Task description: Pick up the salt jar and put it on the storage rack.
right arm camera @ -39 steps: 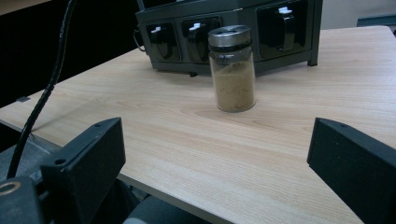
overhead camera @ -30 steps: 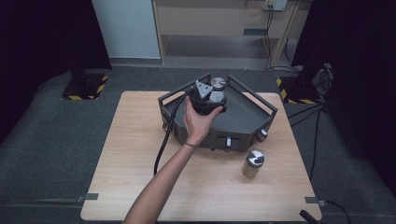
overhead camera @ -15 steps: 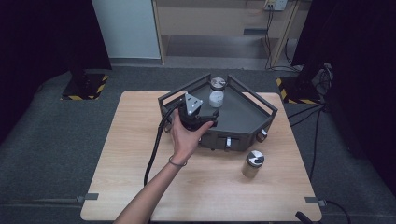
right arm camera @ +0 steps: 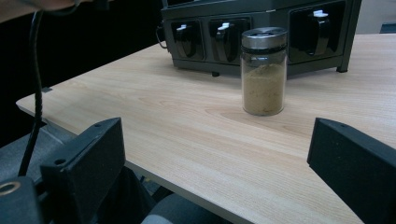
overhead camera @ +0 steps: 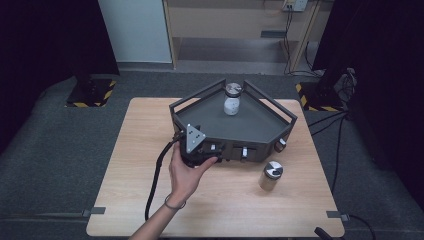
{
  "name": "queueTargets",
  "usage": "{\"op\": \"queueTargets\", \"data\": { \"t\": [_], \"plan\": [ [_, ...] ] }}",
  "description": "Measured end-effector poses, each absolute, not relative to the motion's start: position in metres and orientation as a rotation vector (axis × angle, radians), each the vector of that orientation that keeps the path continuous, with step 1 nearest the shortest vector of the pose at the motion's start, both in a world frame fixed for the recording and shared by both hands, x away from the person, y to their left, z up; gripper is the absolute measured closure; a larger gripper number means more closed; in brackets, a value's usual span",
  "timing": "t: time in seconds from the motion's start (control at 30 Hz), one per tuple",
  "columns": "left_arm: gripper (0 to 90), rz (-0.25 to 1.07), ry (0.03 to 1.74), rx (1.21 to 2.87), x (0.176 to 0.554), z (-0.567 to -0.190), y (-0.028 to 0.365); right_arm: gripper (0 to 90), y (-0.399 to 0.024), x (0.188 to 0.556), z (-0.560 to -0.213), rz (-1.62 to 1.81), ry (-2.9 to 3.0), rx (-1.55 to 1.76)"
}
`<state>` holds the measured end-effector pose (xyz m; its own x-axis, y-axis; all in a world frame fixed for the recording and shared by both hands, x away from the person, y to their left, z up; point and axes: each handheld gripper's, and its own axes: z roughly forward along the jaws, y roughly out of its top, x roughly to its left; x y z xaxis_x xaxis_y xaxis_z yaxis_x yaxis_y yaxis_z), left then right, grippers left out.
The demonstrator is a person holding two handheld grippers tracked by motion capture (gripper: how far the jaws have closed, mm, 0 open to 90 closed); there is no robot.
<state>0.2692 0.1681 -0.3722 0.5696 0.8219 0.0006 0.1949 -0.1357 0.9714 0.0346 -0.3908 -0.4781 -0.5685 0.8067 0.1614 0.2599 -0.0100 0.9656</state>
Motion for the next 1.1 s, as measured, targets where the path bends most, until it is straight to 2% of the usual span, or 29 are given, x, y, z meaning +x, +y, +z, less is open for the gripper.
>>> {"op": "queueTargets", "data": {
  "t": [0.23, 0.47, 0.73, 0.93, 1.1],
  "plan": [
    [1.9, 0.639, 0.872, 1.666, 0.234, -0.391, 0.182, 4.6, -0.391, 0.035, -0.478, 1.615, 1.835, 1.094],
    [2.0, 0.671, 0.869, 1.7, 0.207, -0.403, 0.192, 4.6, -0.391, 0.037, -0.478, 1.622, 1.845, 1.082],
    [2.1, 0.686, 0.985, 1.714, 0.175, -0.427, 0.203, 4.6, -0.39, 0.038, -0.479, 1.626, 1.854, 1.075],
    [2.1, 0.658, 1.082, 1.743, 0.162, -0.428, 0.203, 4.6, -0.391, 0.04, -0.479, 1.624, 1.858, 1.079],
    [2.1, 0.697, 1.1, 1.768, 0.146, -0.425, 0.2, 4.6, -0.391, 0.041, -0.48, 1.628, 1.861, 1.085]
  ]
}}
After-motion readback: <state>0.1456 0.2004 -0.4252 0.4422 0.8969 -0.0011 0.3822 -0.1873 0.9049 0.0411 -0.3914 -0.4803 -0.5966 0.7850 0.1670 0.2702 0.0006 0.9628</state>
